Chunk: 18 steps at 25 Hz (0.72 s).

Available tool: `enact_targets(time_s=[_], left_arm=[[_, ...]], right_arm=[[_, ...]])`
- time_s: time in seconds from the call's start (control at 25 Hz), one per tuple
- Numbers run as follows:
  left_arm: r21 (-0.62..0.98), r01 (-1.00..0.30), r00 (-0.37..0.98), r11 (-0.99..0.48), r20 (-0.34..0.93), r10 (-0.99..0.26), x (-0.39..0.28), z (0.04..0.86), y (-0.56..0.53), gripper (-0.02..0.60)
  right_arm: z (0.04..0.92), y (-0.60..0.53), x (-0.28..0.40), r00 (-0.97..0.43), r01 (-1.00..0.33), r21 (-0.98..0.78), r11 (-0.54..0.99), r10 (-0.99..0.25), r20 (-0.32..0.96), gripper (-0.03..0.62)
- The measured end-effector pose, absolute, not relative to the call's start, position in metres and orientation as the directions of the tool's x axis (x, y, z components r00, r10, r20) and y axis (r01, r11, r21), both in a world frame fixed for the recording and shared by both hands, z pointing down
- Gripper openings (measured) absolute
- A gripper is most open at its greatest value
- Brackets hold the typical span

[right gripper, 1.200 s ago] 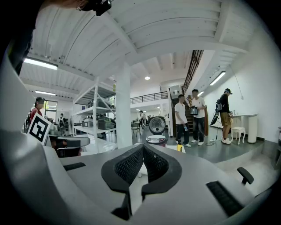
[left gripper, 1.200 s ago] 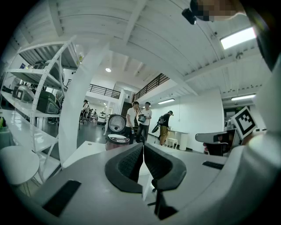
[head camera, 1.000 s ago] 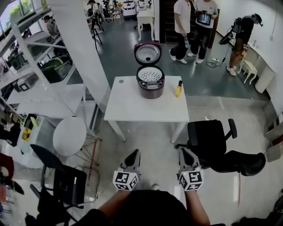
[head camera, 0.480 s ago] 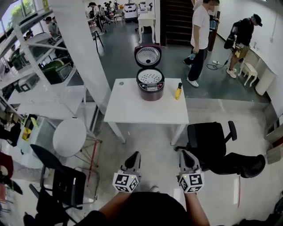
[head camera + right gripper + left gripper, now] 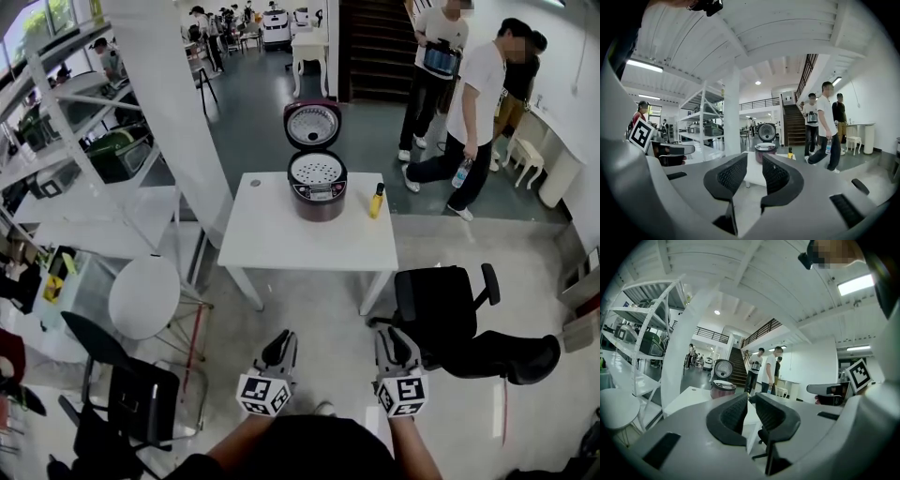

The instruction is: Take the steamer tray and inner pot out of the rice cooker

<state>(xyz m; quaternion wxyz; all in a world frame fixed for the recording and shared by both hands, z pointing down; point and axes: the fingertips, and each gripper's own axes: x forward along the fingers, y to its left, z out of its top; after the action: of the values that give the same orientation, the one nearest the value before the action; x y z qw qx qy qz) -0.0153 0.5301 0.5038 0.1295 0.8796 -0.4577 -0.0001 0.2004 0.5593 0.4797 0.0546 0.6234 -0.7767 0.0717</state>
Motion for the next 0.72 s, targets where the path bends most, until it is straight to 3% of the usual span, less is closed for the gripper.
enact_targets(time_s=[0.08, 0.2, 0.32, 0.72], left_arm=[[0.229, -0.807, 0.578, -0.544, 0.121, -0.807, -0.017, 0.504, 0.529, 0.119], [0.238, -0.809, 0.574, -0.537, 0.126, -0.809, -0.02, 0.506, 0.529, 0.183], [0.26, -0.806, 0.575, -0.532, 0.133, -0.807, -0.022, 0.51, 0.529, 0.211], [0.257, -0.806, 0.579, -0.533, 0.16, -0.799, -0.024, 0.512, 0.53, 0.212]], right_arm=[[0.484, 0.557, 0.202, -0.214, -0.977, -0.055, 0.207, -0.958, 0.193, 0.132], [0.488, 0.559, 0.205, -0.215, -0.975, -0.095, 0.199, -0.953, 0.213, 0.197], [0.492, 0.559, 0.203, -0.228, -0.972, -0.111, 0.208, -0.95, 0.213, 0.212], [0.504, 0.556, 0.196, -0.259, -0.964, -0.126, 0.236, -0.942, 0.216, 0.212]])
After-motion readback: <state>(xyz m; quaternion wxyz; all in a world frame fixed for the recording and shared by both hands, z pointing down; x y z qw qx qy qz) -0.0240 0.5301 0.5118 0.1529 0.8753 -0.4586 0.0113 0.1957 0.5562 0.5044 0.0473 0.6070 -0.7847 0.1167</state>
